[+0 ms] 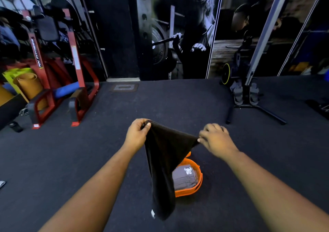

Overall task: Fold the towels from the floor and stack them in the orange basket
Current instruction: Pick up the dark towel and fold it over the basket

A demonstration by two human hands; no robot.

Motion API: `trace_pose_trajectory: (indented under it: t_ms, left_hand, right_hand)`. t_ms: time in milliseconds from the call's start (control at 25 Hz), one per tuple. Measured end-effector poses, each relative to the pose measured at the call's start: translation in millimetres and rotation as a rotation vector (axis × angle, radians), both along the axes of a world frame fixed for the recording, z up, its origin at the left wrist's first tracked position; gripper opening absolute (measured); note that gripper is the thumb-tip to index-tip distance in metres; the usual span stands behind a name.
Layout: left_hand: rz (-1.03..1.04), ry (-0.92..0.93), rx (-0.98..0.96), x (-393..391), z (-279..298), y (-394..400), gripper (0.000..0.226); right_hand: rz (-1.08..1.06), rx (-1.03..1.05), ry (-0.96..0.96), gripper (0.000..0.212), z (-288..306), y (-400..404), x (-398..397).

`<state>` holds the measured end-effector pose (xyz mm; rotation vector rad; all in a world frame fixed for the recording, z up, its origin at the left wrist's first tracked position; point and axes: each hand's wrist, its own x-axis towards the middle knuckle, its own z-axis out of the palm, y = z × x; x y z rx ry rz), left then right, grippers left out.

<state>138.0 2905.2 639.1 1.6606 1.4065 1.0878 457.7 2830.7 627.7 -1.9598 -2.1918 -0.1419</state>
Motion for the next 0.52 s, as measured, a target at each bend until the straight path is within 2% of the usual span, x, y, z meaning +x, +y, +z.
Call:
trace_pose_trajectory:
  t_ms: [80, 160, 240, 280, 320, 360, 440, 480, 520]
  left_hand:
    - [0.056, 0.094, -0.029, -5, -1, 7, 0.011]
    - [0.125, 0.111, -0.048, -7, -1, 13, 0.013]
    - [0.164, 0.028, -0.06, -7, 4, 15, 0.015]
    - [0.181, -0.028, -0.058, -6, 8, 16, 0.015]
    - [0.193, -0.075, -0.05, -6, 10, 17, 0.015]
    - [0.201, -0.093, -0.039, -7, 12, 18, 0.015]
    - [0.176, -0.091, -0.021, -9, 13, 16, 0.014]
    - [0.161, -0.081, -0.023, -9, 10, 15, 0.013]
    - [0.153, -0.062, -0.034, -8, 8, 12, 0.014]
  right_hand:
    - [0.103, 0.168, 0.137, 0.013, 13, 0, 4]
    - [0.254, 0.246, 0.405, 0.01, 22, -1, -6]
    - [0.313, 0.1, 0.798, 0.01, 30, -6, -26]
    - [0.304, -0.035, 0.929, 0.015, 34, -8, -34]
    - [0.301, -0.162, 0.943, 0.021, 35, -8, -38]
    - [0.28, -0.259, 0.812, 0.027, 36, -6, -37]
    - [0.234, -0.3, 0.316, 0.037, 38, -4, -27]
    - [0.195, -0.27, 0.169, 0.038, 39, -1, -20]
    - [0.153, -0.209, 0.159, 0.035, 42, 0, -15]
